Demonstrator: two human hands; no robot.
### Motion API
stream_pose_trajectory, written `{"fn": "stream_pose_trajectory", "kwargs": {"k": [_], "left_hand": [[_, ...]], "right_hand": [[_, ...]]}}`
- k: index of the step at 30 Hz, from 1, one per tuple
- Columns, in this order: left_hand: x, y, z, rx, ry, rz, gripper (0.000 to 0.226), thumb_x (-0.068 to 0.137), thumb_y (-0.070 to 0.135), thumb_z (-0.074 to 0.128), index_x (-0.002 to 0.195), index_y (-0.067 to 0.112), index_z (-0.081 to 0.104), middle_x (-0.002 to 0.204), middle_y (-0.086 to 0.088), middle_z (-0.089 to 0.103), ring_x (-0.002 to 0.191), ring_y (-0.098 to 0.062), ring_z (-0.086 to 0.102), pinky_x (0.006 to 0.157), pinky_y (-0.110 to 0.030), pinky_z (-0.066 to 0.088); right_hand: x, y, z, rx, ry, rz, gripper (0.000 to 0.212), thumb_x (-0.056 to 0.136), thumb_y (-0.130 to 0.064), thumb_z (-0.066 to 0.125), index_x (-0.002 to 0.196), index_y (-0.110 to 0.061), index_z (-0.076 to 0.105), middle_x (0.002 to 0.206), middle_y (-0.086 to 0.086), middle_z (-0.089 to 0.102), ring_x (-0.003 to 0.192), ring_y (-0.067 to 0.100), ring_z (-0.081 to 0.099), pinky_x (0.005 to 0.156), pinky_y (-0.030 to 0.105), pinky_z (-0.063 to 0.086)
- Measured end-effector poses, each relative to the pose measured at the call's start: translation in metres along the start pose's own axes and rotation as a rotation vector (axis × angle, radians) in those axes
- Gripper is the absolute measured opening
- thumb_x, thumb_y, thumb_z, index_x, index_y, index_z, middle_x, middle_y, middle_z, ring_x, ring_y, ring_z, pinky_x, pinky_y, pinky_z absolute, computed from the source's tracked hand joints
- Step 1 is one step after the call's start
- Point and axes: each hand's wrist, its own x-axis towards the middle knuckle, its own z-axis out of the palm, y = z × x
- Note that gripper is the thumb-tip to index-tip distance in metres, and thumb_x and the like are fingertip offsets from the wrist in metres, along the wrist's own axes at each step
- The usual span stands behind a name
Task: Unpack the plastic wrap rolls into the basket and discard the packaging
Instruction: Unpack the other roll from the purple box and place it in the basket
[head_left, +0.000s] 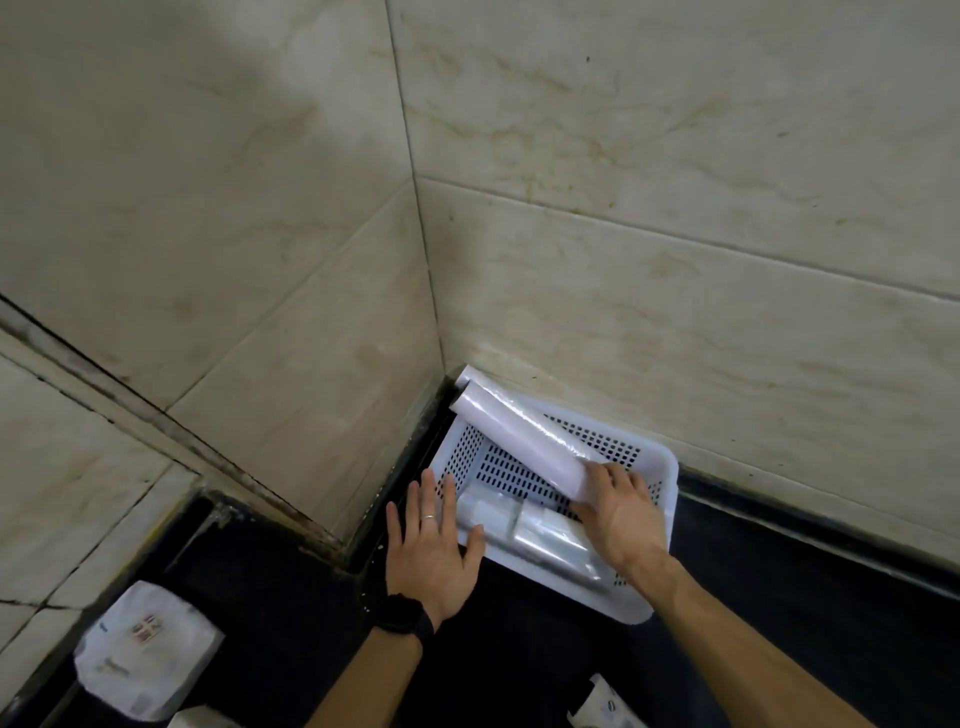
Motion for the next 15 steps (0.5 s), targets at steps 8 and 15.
{"fn": "stream_pose_trajectory", "kwargs": {"k": [8,15], "left_hand": [[0.069,0.055,-0.047,-0.277,0.03,-0.12,0.059,0.09,0.052,0.041,0.14,0.02,0.049,0.14,-0.012,0.05,0.129,-0.03,0.04,0.104,-0.044,0.041],[0.121,0.126,-0.054,-1.111,-0.1,-0.501,0.077,0.092,0.029,0.064,0.149,0.011,0.015,0.148,-0.019,0.041,0.128,-0.034,0.048,0.103,-0.039,0.039]], "right_hand": [[-0.025,0.029,-0.041,0.402,0.133,-0.007,0.06,0.09,-0.043,0.066,0.143,-0.022,0.047,0.135,-0.003,0.055,0.117,0.016,0.051,0.096,0.031,0.045],[-0.029,0.049,-0.06,0.454,0.155,-0.012,0.063,0.091,-0.046,0.064,0.146,-0.02,0.045,0.139,-0.002,0.054,0.122,0.016,0.05,0.103,0.036,0.045]]}}
